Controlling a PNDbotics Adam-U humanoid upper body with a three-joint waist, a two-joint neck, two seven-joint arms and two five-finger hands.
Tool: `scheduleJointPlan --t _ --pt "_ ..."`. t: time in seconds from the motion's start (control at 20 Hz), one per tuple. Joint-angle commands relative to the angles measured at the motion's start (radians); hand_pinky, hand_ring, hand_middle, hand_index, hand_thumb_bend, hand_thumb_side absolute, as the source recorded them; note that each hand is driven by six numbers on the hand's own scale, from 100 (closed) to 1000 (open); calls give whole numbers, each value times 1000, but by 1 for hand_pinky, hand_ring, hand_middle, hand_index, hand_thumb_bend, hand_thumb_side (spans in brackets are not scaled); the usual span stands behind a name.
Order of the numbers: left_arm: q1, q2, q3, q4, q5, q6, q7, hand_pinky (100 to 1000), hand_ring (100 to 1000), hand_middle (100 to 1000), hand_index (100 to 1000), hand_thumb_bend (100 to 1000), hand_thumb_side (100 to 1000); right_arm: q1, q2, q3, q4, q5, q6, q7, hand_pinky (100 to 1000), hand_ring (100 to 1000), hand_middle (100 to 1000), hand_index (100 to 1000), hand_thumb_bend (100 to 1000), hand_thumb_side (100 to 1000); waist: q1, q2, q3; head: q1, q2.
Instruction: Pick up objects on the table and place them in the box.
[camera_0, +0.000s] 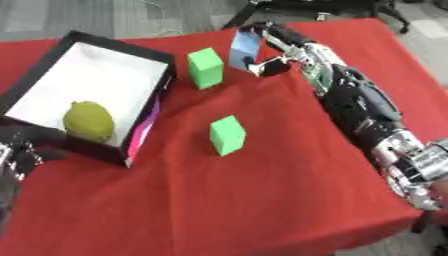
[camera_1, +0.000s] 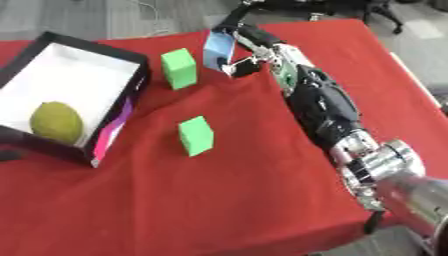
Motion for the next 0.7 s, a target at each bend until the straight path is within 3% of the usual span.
scheduleJointPlan --t 0.05,0.3,0.7 --pt "-6 12 4 -14 1 0 -1 745 820 662 707 100 905 -37 -24 16 -66 -82 -11 9 952 658 419 925 100 228 13 -32 1 -4 -2" --pt "-5 8 -2 -12 3 1 -7 745 821 662 706 100 904 -88 -2 79 -154 -179 -43 125 958 674 441 928 100 224 18 -40 9 -17 -2" --pt "-16 -2 -18 -12 6 3 -24 745 822 663 706 100 903 -153 143 163 -194 -205 -86 326 971 696 479 931 100 206 22 -38 38 -45 -2"
